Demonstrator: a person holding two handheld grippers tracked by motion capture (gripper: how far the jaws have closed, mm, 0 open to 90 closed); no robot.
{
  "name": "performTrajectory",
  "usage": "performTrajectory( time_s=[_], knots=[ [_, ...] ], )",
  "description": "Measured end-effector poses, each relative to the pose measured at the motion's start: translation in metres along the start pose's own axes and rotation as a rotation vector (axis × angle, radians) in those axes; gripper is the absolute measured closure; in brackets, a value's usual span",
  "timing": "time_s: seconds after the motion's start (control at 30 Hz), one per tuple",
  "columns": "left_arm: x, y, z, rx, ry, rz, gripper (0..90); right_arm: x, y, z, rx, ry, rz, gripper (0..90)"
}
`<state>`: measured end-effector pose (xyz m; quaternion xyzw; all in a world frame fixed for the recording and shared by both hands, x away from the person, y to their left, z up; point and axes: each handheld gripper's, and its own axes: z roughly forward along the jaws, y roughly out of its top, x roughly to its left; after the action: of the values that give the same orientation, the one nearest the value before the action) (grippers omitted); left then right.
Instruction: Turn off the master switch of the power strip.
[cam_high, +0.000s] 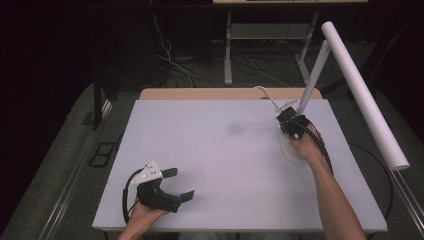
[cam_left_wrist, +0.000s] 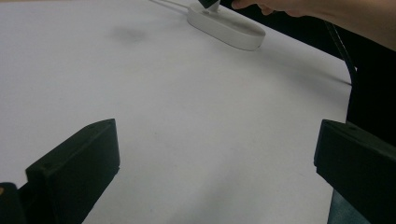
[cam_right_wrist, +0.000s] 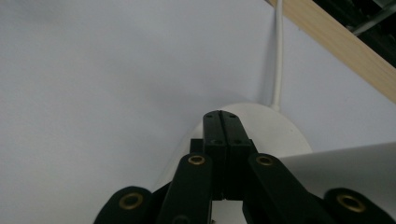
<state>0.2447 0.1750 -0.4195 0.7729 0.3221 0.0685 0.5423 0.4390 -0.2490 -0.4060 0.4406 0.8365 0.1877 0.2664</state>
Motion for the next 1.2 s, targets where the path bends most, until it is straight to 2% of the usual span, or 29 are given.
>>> performTrajectory(
  time_s=[0.4,0.53,0.57,0.77,1.0,1.07,1.13,1.17,1.2],
  knots=[
    [0.0,0.0,0.0,0.001,-0.004,0.003,0.0,0.01,0.006,-0.021,-0.076,0.079,0.017,89.3],
    [-0.001,0.001,0.001,0.0,-0.006,0.006,0.0,0.012,0.006,-0.03,-0.11,0.117,0.026,83.3],
    [-0.001,0.001,0.001,0.0,-0.006,0.004,0.0,0.013,0.006,-0.037,-0.133,0.145,0.028,78.1],
    [-0.001,0.001,0.002,0.0,-0.01,0.006,0.0,0.02,0.003,-0.055,-0.171,0.241,0.049,51.4],
    [-0.002,0.001,0.004,0.004,-0.016,0.01,0.0,0.027,-0.008,-0.077,-0.206,0.318,0.097,21.9],
    [-0.002,0.001,0.004,0.002,-0.017,0.008,0.0,0.029,-0.013,-0.082,-0.215,0.34,0.092,11.0],
    [-0.002,0.002,0.004,0.002,-0.017,0.009,0.0,0.033,-0.019,-0.087,-0.22,0.347,0.081,9.5],
    [-0.002,0.002,0.005,0.004,-0.018,0.01,0.0,0.035,-0.022,-0.09,-0.221,0.349,0.082,1.8],
    [-0.002,0.002,0.005,0.004,-0.018,0.01,0.0,0.037,-0.026,-0.092,-0.221,0.363,0.073,0.2]
  ],
)
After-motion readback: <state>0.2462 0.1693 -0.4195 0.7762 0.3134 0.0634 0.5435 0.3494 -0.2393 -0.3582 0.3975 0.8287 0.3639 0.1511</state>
